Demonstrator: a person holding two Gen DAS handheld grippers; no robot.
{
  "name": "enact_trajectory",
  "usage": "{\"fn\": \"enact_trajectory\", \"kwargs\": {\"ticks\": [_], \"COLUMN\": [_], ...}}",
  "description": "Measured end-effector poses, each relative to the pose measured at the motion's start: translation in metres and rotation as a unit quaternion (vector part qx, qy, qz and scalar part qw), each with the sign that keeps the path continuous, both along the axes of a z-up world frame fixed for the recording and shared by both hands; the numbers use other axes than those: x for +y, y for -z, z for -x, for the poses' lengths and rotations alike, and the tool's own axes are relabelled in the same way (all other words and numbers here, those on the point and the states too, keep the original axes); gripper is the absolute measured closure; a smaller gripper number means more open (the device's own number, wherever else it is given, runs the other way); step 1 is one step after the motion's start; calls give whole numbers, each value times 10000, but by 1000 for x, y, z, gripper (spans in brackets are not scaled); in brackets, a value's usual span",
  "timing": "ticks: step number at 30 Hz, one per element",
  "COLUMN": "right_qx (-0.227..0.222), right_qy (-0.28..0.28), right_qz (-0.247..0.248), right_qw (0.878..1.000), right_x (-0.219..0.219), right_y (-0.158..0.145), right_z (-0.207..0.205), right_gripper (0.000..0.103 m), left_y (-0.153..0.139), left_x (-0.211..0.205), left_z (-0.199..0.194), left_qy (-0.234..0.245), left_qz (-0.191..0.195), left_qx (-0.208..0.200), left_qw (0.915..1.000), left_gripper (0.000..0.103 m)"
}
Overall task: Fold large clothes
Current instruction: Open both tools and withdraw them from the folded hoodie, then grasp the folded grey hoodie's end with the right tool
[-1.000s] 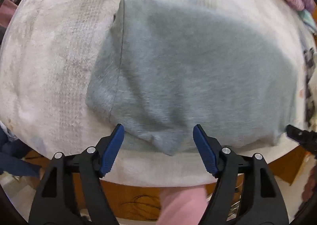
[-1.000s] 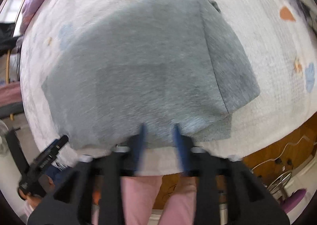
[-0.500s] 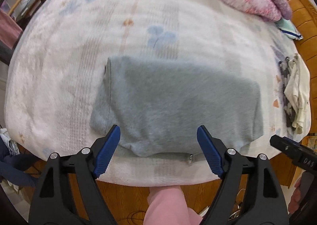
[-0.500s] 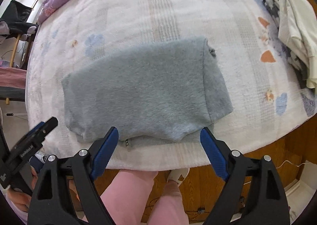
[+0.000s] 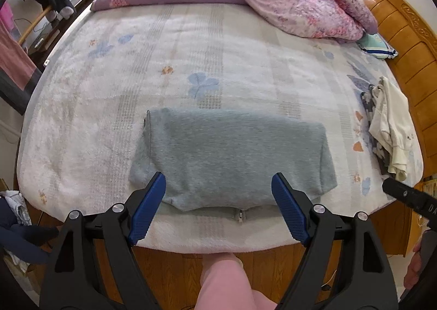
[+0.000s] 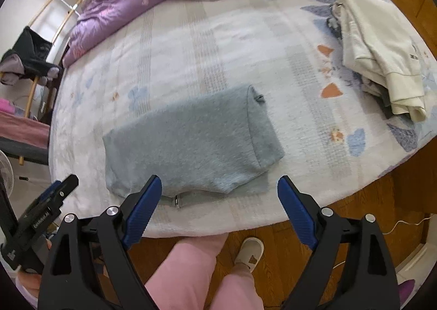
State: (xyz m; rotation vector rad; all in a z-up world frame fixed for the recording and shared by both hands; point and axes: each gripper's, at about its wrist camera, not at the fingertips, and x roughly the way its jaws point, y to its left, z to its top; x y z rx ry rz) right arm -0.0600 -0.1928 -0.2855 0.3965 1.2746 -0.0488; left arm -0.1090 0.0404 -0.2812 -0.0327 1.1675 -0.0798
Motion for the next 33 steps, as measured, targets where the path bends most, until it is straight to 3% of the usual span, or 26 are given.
{"fn": "enact_trajectory", "kwargs": {"ticks": [2, 10, 14, 21, 25, 29, 33], "right_qx": [-58, -171, -202, -485, -1019, -1191, -841], "right_qy": [63, 354, 453, 638, 735, 712, 945], "right_qz": [-54, -269, -363, -864, -576, -522, -739], "right_qw": [9999, 9989, 9981, 9930, 9904, 9889, 9892], "right_x": [-4, -36, -48, -63, -67, -69, -81], "right_y": [-5, -22, -18, 6, 9, 12, 34], "right_z": [3, 15, 11, -8, -20, -30, -47], "right_gripper": [14, 12, 12, 12, 12, 12, 12], "left_y": [-6, -23, -23, -9, 0, 4, 14], "left_x": [-6, -26, -33, -39, -41, -47, -54], "left_z": [6, 21, 14, -24, -52, -71, -84], "left_qy": [32, 146, 201, 242, 357, 613, 721], "left_qz": [-79, -155, -164, -102, -119, 87, -50], "left_qx": [-55, -49, -12, 223, 290, 201, 70], "left_qw": [9999, 9998, 9997, 9994, 9989, 9979, 9974], "left_gripper": [22, 20, 14, 14, 14, 14, 14]}}
